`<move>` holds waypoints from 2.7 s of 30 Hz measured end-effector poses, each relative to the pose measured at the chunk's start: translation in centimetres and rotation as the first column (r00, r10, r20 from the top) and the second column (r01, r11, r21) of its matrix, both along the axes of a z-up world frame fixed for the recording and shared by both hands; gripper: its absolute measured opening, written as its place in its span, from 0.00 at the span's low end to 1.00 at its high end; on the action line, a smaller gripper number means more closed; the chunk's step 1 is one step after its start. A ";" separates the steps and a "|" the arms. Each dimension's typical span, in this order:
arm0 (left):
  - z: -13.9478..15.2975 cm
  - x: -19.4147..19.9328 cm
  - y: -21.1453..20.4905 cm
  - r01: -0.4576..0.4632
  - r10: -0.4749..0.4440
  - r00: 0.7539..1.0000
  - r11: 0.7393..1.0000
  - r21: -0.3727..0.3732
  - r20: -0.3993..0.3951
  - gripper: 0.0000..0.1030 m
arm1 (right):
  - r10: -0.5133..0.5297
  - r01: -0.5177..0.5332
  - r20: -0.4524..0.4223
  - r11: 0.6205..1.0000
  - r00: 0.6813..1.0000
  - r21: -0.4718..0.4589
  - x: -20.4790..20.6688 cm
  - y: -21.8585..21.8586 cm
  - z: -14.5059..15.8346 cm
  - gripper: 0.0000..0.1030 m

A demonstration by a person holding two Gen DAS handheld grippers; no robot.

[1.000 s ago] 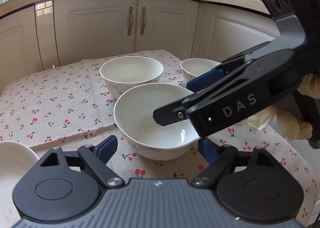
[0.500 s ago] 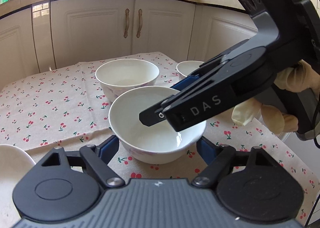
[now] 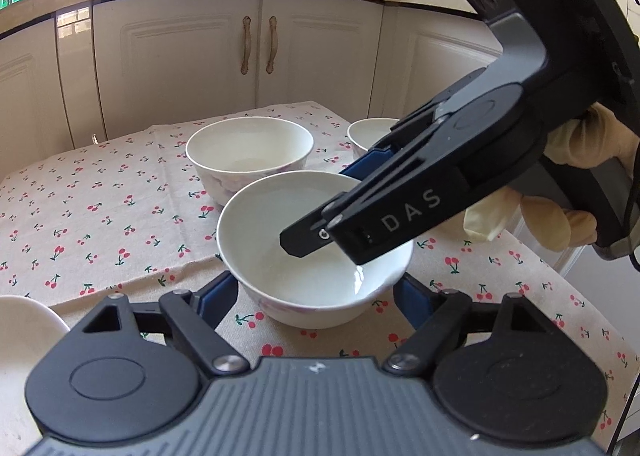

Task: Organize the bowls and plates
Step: 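Lift the white bowl with the right tool and carry it across the table, then lower the white bowl onto the cloth and open the right tool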

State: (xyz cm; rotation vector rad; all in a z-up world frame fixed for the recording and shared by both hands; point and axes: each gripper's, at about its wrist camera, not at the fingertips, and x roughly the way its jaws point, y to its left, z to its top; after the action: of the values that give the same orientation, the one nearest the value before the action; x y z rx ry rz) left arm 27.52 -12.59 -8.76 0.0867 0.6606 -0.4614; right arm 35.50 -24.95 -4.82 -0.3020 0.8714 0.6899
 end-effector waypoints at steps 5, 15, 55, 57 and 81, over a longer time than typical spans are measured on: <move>0.2 -0.3 0.0 0.016 -0.016 1.000 1.000 0.015 -0.004 0.82 | -0.005 0.005 -0.008 1.000 1.000 0.012 -0.6 -0.2 0.5 0.62; 1.2 -2.4 0.2 0.049 -0.049 0.999 0.998 0.030 -0.001 0.82 | -0.011 0.011 0.005 1.000 1.000 0.010 -3.2 -0.1 1.7 0.62; 1.5 -11.7 -1.9 0.242 -0.241 0.970 0.967 0.077 -0.021 0.82 | -0.125 0.124 -0.007 0.991 0.992 -0.051 -14.1 -2.1 1.1 0.62; 1.5 -11.6 -2.1 0.246 -0.246 0.969 0.966 0.076 -0.017 0.82 | -0.131 0.131 -0.005 0.990 0.991 -0.052 -14.1 -2.3 1.0 0.63; 0.7 -10.2 -0.6 0.320 -0.317 0.946 0.946 0.056 -0.060 0.91 | -0.145 0.145 -0.009 0.989 0.989 -0.002 -14.6 -2.7 1.3 0.76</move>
State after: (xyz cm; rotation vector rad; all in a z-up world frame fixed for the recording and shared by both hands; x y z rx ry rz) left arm 17.29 -13.20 -8.02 0.2467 0.7145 -0.7566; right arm 20.89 -27.68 -3.48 -0.2344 0.8930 0.5561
